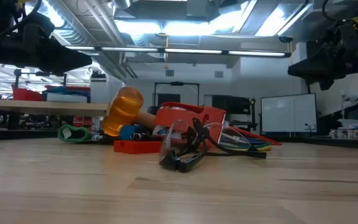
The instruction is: Coil cords
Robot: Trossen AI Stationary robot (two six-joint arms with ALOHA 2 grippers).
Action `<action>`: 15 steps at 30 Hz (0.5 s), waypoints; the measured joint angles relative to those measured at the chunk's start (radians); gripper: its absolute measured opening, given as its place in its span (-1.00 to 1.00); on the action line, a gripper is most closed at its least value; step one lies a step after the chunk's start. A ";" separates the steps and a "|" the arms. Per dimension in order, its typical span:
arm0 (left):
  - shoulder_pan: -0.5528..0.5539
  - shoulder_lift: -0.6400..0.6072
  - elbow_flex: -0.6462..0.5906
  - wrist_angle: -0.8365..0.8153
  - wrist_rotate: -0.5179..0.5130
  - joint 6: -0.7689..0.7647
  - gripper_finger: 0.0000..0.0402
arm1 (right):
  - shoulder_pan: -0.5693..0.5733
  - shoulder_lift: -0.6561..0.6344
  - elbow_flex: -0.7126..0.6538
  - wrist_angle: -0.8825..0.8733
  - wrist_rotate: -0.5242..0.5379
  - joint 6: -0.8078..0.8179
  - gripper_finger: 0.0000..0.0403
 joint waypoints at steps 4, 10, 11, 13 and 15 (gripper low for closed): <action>0.000 0.000 0.000 0.000 0.000 0.000 -0.54 | 0.000 0.000 0.000 0.000 0.000 0.000 -0.67; 0.000 0.000 0.000 0.000 0.000 0.000 -0.54 | 0.000 0.000 0.000 0.000 0.000 0.000 -0.67; 0.000 0.000 0.000 0.000 0.000 0.000 -0.54 | 0.000 0.000 0.000 0.000 0.000 0.000 -0.67; 0.000 0.000 0.000 0.000 0.000 0.000 -0.54 | 0.000 0.000 0.000 0.000 0.000 0.000 -0.67; 0.000 0.000 0.000 0.000 0.000 0.000 -0.54 | 0.000 0.000 0.000 0.005 0.000 0.000 -0.67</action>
